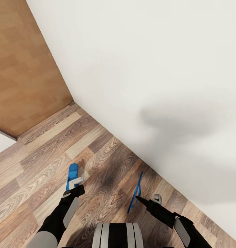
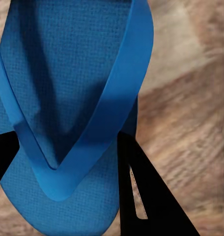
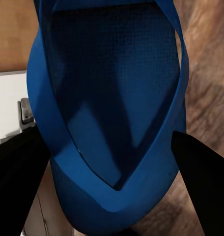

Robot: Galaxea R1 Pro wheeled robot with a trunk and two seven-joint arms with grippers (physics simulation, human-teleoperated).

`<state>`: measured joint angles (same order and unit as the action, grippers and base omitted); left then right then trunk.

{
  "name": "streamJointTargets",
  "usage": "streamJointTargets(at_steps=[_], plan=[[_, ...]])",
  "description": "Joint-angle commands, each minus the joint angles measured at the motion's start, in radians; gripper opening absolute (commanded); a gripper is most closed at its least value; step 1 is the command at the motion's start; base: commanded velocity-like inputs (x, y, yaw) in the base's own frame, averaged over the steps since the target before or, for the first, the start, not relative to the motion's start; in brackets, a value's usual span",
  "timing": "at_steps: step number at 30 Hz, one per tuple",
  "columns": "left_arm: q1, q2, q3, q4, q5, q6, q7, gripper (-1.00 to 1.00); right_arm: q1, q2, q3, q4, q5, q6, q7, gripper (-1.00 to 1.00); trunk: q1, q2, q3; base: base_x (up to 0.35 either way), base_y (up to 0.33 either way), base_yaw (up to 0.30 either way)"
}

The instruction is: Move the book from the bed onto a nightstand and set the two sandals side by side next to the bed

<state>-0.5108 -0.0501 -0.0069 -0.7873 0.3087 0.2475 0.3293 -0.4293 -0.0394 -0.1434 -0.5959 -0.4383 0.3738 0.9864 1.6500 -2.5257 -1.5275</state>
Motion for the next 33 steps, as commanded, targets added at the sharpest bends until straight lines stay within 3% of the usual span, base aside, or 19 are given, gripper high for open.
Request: streamJointTargets(at_steps=[1,15,33], plan=[[0.000,0.000,-0.001,-0.002,0.007,0.004,0.006,-1.00,0.000,0.000,0.000,0.001,-0.006,0.008,0.001,-1.00,-0.001,0.000,0.003,0.000,0.000,0.000],[0.000,0.000,-0.001,-0.001,0.007,0.004,0.006,-1.00,0.000,0.006,0.001,0.000,-0.005,0.008,0.000,-1.00,-0.007,0.003,0.063,0.000,0.000,0.007],[0.000,0.001,-0.001,-0.003,0.006,0.004,0.007,-1.00,0.000,0.007,0.002,0.001,-0.005,0.008,0.000,-1.00,-0.015,0.008,0.155,0.000,0.000,0.183]])
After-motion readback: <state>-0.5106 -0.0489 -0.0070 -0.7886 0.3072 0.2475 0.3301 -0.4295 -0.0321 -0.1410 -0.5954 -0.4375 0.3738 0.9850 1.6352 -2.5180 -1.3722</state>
